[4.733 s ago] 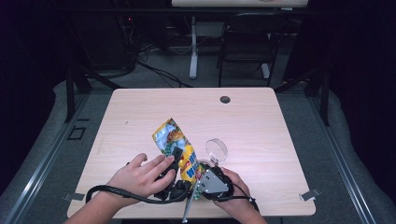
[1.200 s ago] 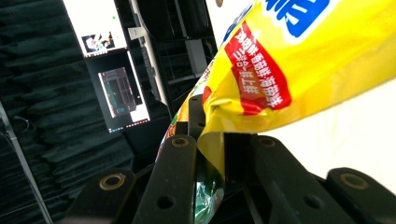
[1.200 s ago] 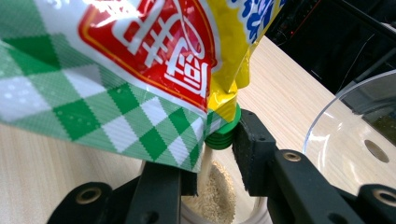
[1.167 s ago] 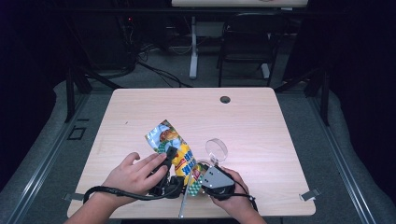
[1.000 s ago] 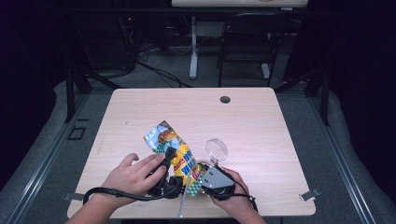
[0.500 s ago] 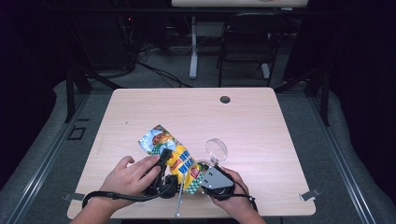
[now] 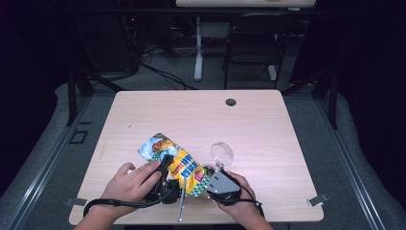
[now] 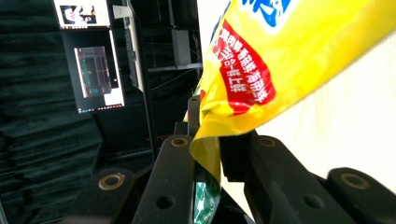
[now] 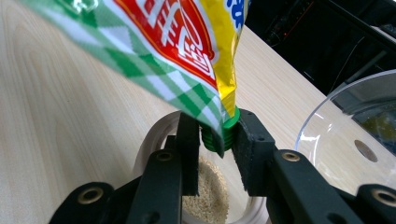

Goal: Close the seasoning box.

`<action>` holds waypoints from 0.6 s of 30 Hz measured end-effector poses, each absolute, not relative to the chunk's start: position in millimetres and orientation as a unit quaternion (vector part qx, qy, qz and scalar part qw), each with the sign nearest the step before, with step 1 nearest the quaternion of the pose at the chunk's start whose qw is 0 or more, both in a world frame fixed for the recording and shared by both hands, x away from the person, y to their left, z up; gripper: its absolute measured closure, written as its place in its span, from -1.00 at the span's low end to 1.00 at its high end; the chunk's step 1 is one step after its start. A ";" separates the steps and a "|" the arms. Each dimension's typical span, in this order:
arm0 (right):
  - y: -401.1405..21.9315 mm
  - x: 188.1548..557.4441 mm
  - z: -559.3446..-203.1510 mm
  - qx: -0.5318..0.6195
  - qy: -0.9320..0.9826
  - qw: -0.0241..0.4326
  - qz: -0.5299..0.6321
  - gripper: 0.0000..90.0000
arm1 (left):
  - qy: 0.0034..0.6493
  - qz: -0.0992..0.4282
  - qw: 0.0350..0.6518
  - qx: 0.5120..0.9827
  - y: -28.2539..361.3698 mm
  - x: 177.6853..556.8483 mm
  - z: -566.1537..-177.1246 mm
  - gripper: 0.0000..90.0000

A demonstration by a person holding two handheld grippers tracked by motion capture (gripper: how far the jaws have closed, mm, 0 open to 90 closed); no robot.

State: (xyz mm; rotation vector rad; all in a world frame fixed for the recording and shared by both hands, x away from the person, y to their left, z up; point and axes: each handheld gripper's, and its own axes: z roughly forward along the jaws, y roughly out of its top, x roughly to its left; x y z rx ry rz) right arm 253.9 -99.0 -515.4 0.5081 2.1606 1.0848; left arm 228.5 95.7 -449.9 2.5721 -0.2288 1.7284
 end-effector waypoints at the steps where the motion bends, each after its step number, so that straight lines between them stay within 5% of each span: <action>1: -99.0 253.9 -515.4 0.194 0.826 0.330 0.415 0.61 | -0.072 0.555 0.019 0.828 96.4 228.5 -450.8 0.87; 18: -97.7 255.0 -515.2 0.195 0.822 0.332 0.418 0.61 | -0.023 0.533 0.053 0.844 109.0 230.9 -464.6 0.87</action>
